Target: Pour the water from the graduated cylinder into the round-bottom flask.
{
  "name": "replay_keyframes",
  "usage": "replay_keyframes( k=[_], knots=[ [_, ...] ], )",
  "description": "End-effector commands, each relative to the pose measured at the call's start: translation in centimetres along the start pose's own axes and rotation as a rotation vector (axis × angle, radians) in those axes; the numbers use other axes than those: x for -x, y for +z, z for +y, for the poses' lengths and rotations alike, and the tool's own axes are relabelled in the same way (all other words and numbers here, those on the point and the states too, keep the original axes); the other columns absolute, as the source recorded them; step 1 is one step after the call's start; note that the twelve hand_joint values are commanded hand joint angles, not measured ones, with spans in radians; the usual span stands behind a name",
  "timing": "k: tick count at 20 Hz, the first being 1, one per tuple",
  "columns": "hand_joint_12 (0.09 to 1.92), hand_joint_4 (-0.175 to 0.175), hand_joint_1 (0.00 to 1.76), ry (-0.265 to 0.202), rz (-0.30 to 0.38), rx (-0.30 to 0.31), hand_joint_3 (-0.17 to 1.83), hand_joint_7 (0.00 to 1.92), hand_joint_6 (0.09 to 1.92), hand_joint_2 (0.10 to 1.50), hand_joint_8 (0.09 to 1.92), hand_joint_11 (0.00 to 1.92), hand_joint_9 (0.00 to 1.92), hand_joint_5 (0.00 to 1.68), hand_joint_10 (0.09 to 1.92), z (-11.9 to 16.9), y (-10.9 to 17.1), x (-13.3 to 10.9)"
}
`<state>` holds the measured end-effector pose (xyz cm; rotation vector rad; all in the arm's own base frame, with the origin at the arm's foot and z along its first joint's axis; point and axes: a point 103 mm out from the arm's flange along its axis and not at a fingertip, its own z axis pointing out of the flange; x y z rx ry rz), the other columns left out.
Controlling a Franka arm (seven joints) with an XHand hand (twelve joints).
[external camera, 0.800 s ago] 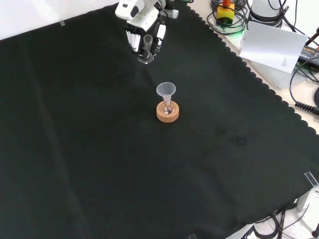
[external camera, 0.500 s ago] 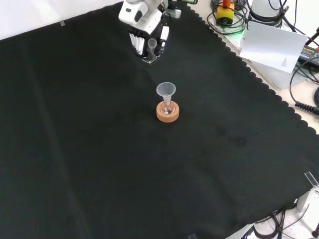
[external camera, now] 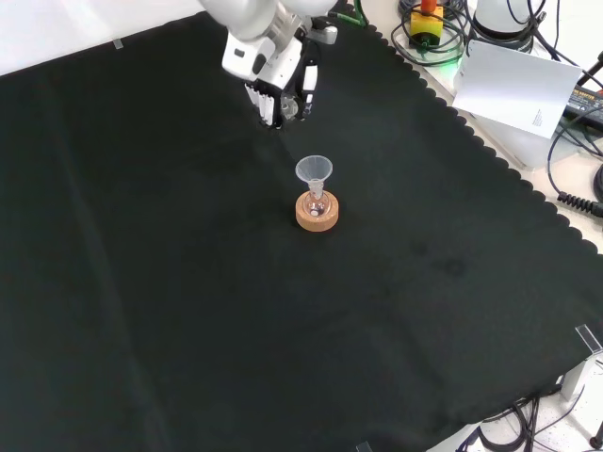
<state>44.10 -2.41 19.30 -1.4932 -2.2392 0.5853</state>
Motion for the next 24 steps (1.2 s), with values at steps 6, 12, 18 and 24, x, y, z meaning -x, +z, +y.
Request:
replay_keyframes(
  k=[6, 12, 18, 24],
  knots=[
    [0.82, -0.175, 1.24, 0.012, -0.122, -0.177, 0.00, 0.93, 1.12, 1.15, 1.12, 1.18, 1.39, 0.89, 0.11, 0.6, -0.8, -1.2],
    [0.82, -0.175, 1.24, 0.007, -0.164, -0.207, 0.00, 0.93, 1.12, 1.15, 1.11, 1.18, 1.39, 0.90, 0.11, 0.0, -1.4, -2.2],
    [0.81, -0.175, 1.24, 0.015, -0.206, -0.281, 0.00, 0.93, 1.12, 1.15, 1.11, 1.18, 1.39, 0.90, 0.11, -0.1, -1.5, -3.4],
    [0.81, -0.175, 1.24, 0.022, -0.240, -0.320, 0.00, 0.93, 1.12, 1.15, 1.11, 1.18, 1.39, 0.90, 0.10, -0.3, -1.6, -4.0]
  ],
)
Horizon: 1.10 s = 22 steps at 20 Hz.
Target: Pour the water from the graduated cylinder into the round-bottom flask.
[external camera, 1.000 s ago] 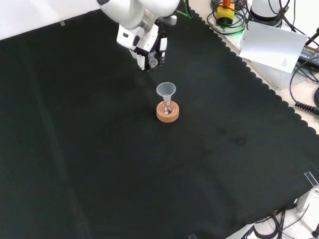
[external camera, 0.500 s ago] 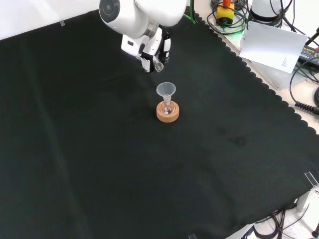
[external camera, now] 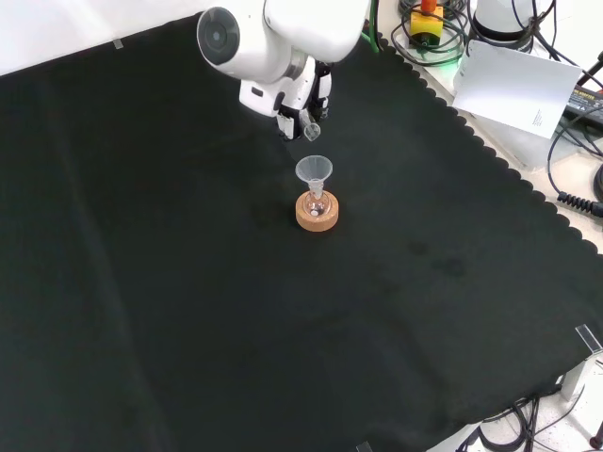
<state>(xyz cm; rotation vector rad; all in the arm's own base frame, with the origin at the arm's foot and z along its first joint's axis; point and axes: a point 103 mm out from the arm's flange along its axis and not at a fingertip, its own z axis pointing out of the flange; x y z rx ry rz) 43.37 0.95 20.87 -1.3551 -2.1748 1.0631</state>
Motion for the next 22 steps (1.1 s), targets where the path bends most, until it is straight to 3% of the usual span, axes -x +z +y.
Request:
replay_keyframes(
  k=[1, 22],
  knots=[
    [0.81, -0.175, 1.24, 0.010, -0.032, -0.040, 0.00, 0.93, 1.12, 1.15, 1.11, 1.18, 1.39, 0.90, 0.10, -0.2, -0.4, -0.5],
    [0.81, -0.175, 1.24, 0.041, -0.087, -0.194, 0.00, 0.93, 1.12, 1.15, 1.11, 1.19, 1.40, 0.90, 0.10, 0.1, -0.9, -2.0]
  ],
)
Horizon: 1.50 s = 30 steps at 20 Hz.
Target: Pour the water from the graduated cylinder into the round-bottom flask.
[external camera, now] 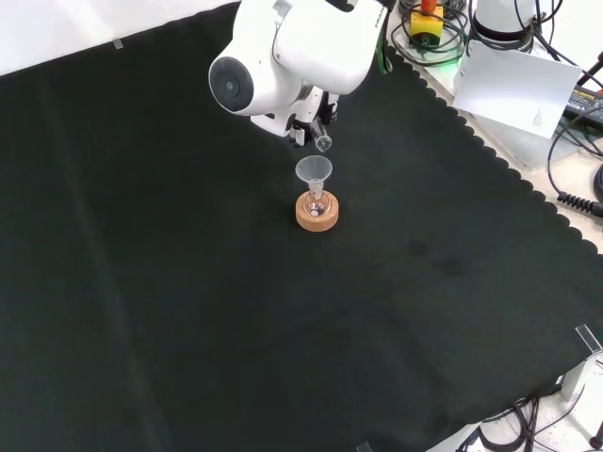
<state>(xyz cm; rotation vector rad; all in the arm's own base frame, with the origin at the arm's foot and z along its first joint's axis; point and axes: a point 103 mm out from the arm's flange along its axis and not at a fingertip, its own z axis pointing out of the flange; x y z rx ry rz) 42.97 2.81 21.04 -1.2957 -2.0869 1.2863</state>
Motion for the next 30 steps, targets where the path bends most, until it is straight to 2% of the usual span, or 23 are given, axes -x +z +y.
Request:
replay_keyframes(
  k=[1, 5, 11, 18, 30],
  knots=[
    [0.81, -0.175, 1.24, 0.017, -0.006, -0.049, 0.00, 0.93, 1.12, 1.15, 1.11, 1.19, 1.40, 0.90, 0.10, 0.0, -0.3, -0.1],
    [0.81, -0.175, 1.24, 0.034, -0.004, -0.095, 0.00, 0.93, 1.11, 1.15, 1.11, 1.19, 1.40, 0.90, 0.09, 0.1, -0.6, 0.0],
    [0.80, -0.175, 1.24, 0.048, -0.007, -0.127, 0.00, 0.93, 1.11, 1.15, 1.11, 1.19, 1.40, 0.90, 0.09, 0.2, -1.0, 0.1],
    [0.80, -0.175, 1.24, 0.050, -0.011, -0.115, 0.00, 0.93, 1.11, 1.15, 1.11, 1.19, 1.41, 0.90, 0.09, -0.1, -1.3, 0.1],
    [0.80, -0.175, 1.25, 0.082, -0.041, -0.171, 0.00, 0.94, 1.11, 1.15, 1.10, 1.19, 1.41, 0.90, 0.09, -0.5, -2.2, -0.4]
  ],
)
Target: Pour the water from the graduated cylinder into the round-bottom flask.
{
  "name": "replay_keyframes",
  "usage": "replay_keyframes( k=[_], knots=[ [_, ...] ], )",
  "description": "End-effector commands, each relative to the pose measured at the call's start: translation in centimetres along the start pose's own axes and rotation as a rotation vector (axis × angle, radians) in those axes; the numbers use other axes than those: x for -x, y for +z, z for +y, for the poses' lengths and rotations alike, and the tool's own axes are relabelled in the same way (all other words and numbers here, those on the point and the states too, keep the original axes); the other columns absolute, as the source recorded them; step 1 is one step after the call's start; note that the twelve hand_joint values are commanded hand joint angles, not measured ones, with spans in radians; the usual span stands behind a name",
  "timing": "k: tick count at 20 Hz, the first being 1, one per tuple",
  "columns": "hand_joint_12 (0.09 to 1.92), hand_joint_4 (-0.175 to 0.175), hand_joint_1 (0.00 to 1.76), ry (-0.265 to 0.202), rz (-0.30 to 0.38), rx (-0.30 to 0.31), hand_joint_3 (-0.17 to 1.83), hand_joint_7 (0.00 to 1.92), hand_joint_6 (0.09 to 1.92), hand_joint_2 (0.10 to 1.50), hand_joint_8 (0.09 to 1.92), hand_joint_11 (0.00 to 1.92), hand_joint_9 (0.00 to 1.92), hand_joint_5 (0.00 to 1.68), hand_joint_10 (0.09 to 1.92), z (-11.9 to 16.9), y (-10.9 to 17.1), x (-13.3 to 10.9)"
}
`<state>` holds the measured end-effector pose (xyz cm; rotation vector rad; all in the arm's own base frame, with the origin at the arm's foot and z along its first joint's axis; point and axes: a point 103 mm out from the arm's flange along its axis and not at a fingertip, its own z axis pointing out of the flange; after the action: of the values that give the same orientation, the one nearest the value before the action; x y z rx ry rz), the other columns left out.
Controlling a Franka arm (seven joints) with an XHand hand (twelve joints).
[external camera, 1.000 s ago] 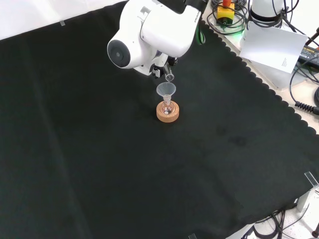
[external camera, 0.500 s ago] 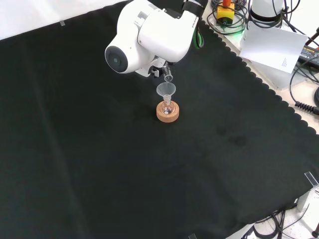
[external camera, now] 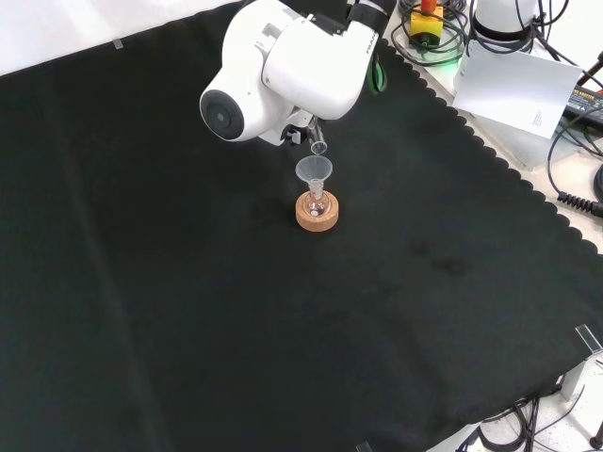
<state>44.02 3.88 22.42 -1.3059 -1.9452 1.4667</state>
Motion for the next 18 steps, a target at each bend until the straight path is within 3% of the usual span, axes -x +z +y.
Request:
replay_keyframes(
  k=[1, 8, 18],
  knots=[
    [0.80, -0.175, 1.25, 0.013, -0.010, -0.033, 0.00, 0.94, 1.11, 1.15, 1.10, 1.19, 1.41, 0.90, 0.09, -0.11, -0.18, -0.25],
    [0.80, -0.175, 1.25, 0.031, -0.009, -0.081, 0.00, 0.94, 1.11, 1.15, 1.10, 1.19, 1.41, 0.90, 0.09, -0.11, -0.10, -0.15],
    [0.79, -0.175, 1.25, 0.043, -0.012, -0.101, 0.00, 0.94, 1.11, 1.15, 1.10, 1.19, 1.41, 0.91, 0.09, -0.30, -0.25, -0.11]
  ],
)
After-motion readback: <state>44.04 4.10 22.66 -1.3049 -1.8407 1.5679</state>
